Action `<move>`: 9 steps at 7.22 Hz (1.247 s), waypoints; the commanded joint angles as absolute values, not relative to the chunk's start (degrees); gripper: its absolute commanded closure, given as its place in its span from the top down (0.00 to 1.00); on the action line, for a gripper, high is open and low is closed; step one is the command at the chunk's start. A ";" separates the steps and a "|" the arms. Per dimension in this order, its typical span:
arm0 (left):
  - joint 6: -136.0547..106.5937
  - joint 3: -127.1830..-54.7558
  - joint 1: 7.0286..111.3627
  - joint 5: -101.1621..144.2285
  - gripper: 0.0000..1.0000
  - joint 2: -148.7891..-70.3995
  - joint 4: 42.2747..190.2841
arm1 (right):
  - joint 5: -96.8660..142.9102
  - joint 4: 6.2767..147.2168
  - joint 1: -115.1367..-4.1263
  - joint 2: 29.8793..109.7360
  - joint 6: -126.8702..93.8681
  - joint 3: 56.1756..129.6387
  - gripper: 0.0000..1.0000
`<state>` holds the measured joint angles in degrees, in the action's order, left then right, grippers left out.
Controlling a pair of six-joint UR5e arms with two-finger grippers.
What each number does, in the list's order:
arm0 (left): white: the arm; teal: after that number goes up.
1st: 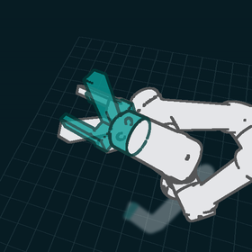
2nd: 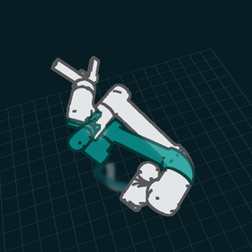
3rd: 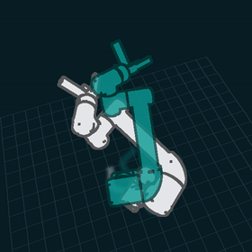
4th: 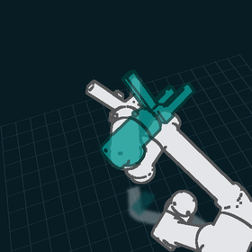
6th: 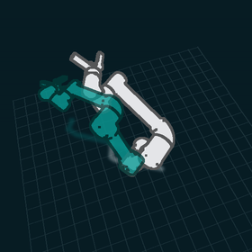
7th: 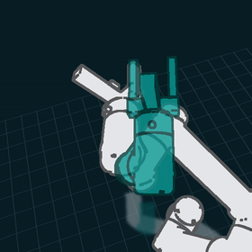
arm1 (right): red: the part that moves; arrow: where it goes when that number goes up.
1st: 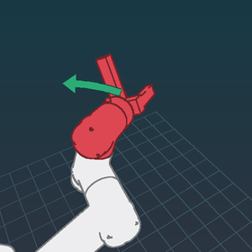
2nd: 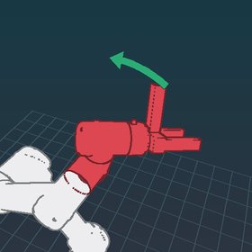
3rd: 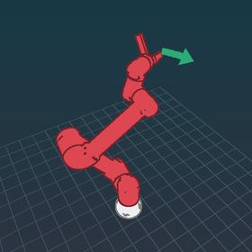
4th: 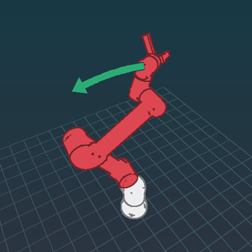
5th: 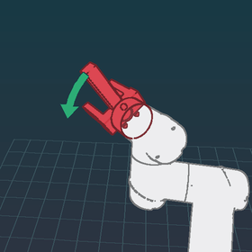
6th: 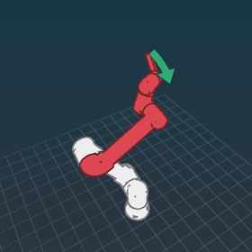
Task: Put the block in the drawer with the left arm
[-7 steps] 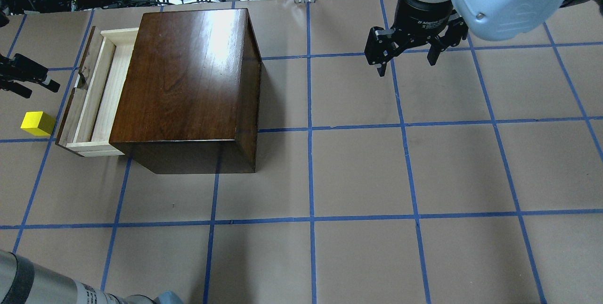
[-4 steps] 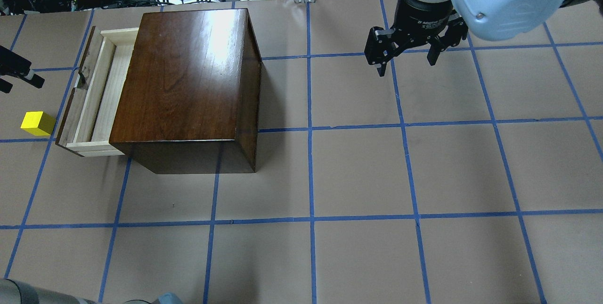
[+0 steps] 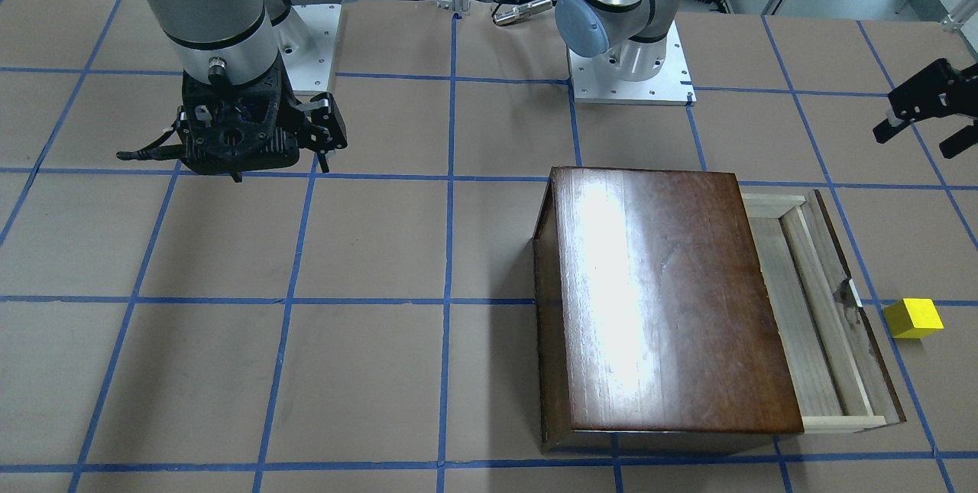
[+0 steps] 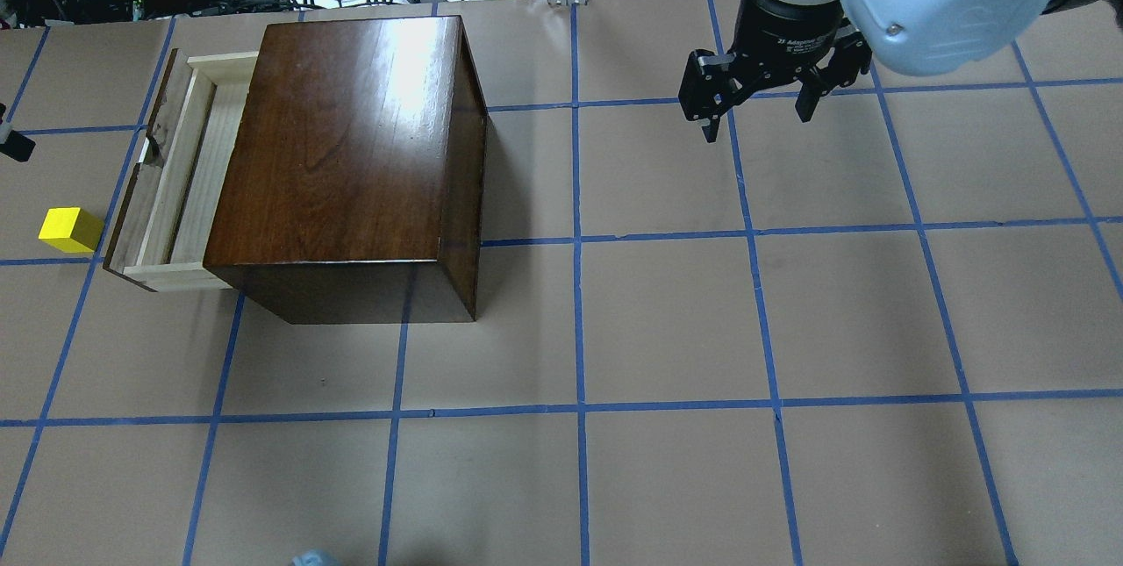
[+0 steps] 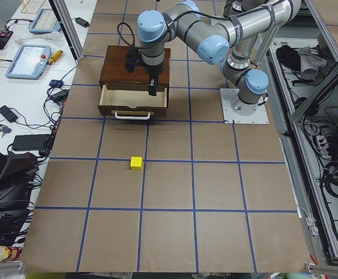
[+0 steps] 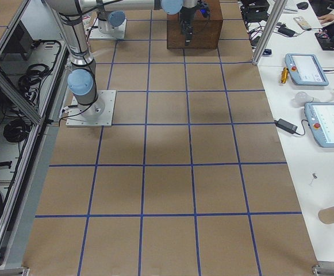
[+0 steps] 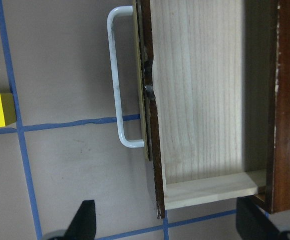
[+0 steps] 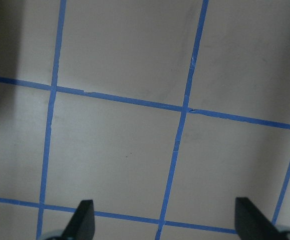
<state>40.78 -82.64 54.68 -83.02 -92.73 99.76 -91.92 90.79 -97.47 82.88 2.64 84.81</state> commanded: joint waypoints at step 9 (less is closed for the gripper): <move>1.49 -88.93 89.03 -91.49 1.00 -92.20 84.50 | -91.85 90.79 -97.47 82.88 2.72 84.81 1.00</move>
<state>1.76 -86.79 87.75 -90.91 -92.25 88.97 -91.91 90.79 -97.47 82.88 2.66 84.81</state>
